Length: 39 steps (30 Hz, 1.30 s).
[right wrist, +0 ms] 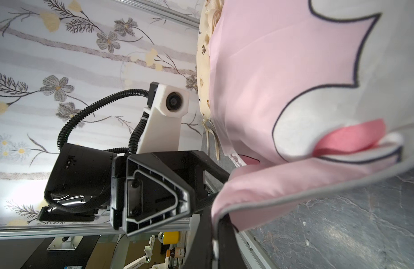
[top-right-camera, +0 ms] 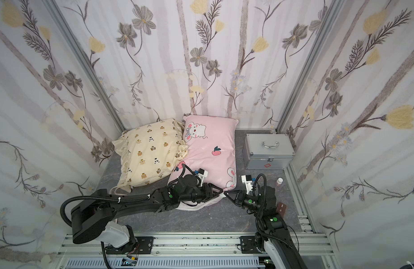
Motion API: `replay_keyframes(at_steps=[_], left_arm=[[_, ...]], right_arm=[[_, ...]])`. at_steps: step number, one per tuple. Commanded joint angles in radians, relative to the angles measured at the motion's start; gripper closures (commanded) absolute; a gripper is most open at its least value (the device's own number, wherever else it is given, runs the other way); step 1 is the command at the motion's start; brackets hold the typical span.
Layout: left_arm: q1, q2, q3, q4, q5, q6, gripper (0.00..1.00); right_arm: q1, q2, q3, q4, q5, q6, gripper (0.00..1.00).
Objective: Zip up pillowcases
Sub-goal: Zip the zipper on the pillowcase.
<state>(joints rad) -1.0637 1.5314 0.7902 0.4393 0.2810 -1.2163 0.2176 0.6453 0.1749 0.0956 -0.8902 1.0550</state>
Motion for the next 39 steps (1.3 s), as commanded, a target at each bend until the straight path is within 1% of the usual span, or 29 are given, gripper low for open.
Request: replay_keyframes(at_steps=[1,8,13,19,24,29,33,39], left_arm=[[-0.001,0.020,0.005,0.091,0.013,-0.027,0.56],[-0.001,0.028,-0.001,0.111,0.016,-0.042,0.62],[-0.001,0.020,-0.008,0.106,0.015,-0.045,0.69],[-0.001,0.023,-0.013,0.102,0.009,-0.048,0.78],[0.000,0.023,-0.017,0.102,0.007,-0.048,0.83],[-0.001,0.021,-0.024,0.104,0.004,-0.053,0.83],[-0.004,0.022,-0.029,0.116,0.005,-0.057,0.78],[-0.013,0.048,-0.038,0.166,0.009,-0.077,0.75]], right_arm=[[0.002,0.015,-0.002,0.095,-0.049,0.022,1.00],[0.001,0.024,-0.004,0.103,-0.033,0.012,1.00],[0.002,0.031,-0.003,0.070,-0.007,-0.022,1.00],[-0.001,0.029,0.002,0.059,0.004,-0.029,1.00],[-0.003,0.027,0.001,0.053,0.012,-0.033,1.00],[-0.005,0.025,0.004,0.051,0.021,-0.033,1.00],[-0.007,0.027,0.005,0.051,0.027,-0.032,1.00],[-0.008,0.028,0.005,0.049,0.039,-0.030,1.00]])
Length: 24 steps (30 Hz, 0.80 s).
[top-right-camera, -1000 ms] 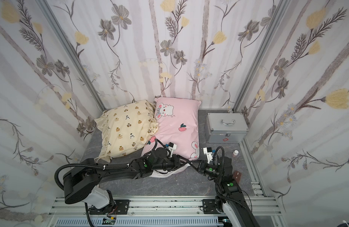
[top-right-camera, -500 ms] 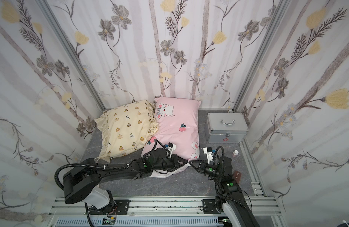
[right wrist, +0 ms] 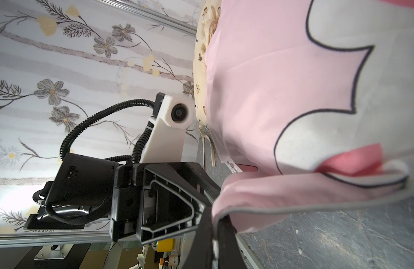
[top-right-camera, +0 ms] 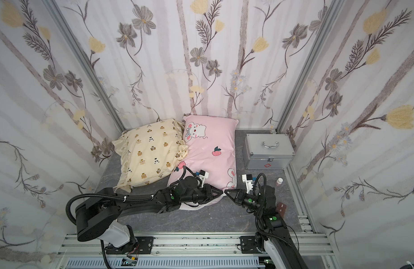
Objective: Zip up pillowcases
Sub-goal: Zip the zipper on the pillowcase.
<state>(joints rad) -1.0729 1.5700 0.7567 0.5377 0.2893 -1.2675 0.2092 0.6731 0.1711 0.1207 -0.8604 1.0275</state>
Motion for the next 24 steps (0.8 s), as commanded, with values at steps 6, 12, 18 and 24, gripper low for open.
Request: replay_keyframes(at_steps=[6,12,18,24], left_arm=[[-0.007,0.017,-0.015,0.100,-0.009,-0.040,0.76],[-0.006,0.010,-0.027,0.101,-0.026,-0.044,0.81],[-0.005,0.008,-0.026,0.087,-0.035,-0.040,0.86],[-0.005,0.017,-0.021,0.100,-0.033,-0.045,0.92]], right_arm=[[-0.001,0.003,0.008,-0.009,0.020,-0.025,1.00],[-0.002,0.002,0.015,-0.049,0.034,-0.053,1.00],[-0.002,0.004,0.026,-0.075,0.040,-0.073,1.00],[-0.001,0.002,0.029,-0.078,0.040,-0.076,1.00]])
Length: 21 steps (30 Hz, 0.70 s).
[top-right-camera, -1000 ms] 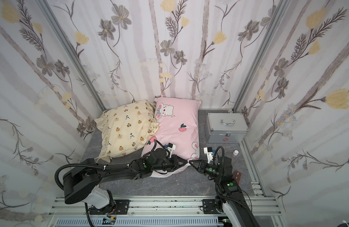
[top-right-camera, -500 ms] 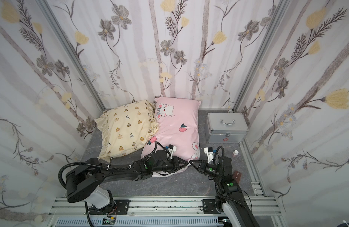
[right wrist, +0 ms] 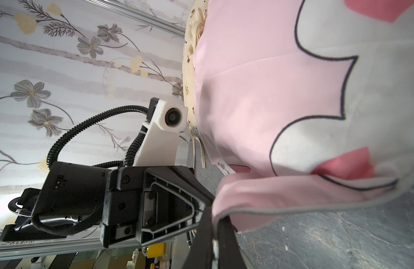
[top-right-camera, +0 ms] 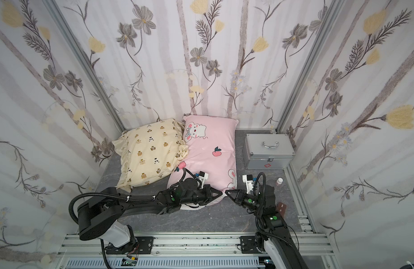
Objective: Zip up pillowcases
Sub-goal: Zip the zipper on the pillowcase.
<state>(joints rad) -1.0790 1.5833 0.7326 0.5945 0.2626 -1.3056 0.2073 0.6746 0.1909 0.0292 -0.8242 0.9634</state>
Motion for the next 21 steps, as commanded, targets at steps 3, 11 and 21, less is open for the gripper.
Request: replay_keyframes(at_steps=[3,11,21], left_arm=[[0.000,0.007,0.005,0.045,-0.007,-0.007,0.94],[0.000,0.007,-0.007,0.030,-0.021,0.001,1.00],[0.025,-0.062,-0.074,-0.195,-0.134,0.091,1.00]], right_arm=[[0.001,0.002,0.007,0.009,0.004,-0.014,1.00],[0.001,-0.006,0.016,-0.019,0.008,-0.026,1.00],[-0.024,-0.075,0.135,-0.244,0.139,-0.118,1.00]])
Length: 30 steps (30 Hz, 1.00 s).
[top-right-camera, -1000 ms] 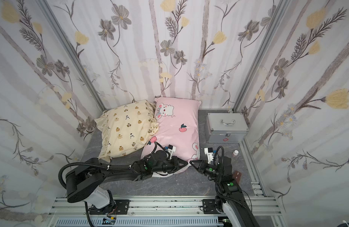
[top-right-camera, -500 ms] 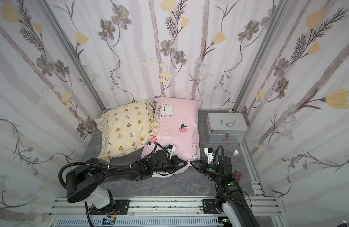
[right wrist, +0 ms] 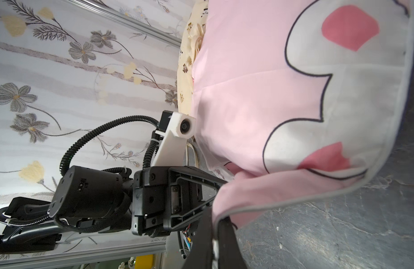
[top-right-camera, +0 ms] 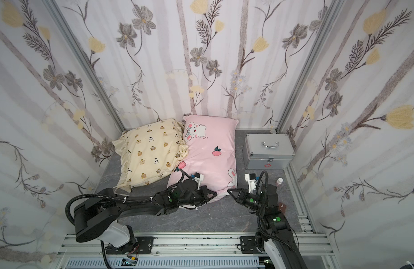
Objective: Zip up pillowcases
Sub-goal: Zip the zipper on the pillowcase.
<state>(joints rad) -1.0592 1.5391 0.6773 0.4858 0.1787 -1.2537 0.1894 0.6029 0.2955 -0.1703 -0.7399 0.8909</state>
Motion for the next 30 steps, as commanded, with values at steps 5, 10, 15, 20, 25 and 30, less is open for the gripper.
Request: replay_keyframes(at_steps=[5,10,15,20,25,30], left_arm=[[0.035,-0.112,-0.073,-0.269,-0.097,0.094,1.00],[0.093,-0.238,-0.138,-0.480,-0.121,0.158,1.00],[0.154,-0.361,-0.187,-0.656,-0.160,0.202,1.00],[0.190,-0.424,-0.204,-0.780,-0.188,0.233,1.00],[0.206,-0.458,-0.219,-0.849,-0.195,0.245,1.00],[0.214,-0.554,-0.170,-0.964,-0.258,0.275,0.76]], right_arm=[[-0.023,0.004,0.118,-0.164,0.181,-0.127,1.00],[-0.030,0.043,0.228,-0.249,0.322,-0.209,1.00],[-0.031,0.095,0.334,-0.290,0.404,-0.278,1.00],[-0.034,0.152,0.429,-0.337,0.468,-0.328,1.00],[-0.048,0.191,0.489,-0.382,0.523,-0.367,1.00],[-0.055,0.267,0.559,-0.433,0.576,-0.453,0.35]])
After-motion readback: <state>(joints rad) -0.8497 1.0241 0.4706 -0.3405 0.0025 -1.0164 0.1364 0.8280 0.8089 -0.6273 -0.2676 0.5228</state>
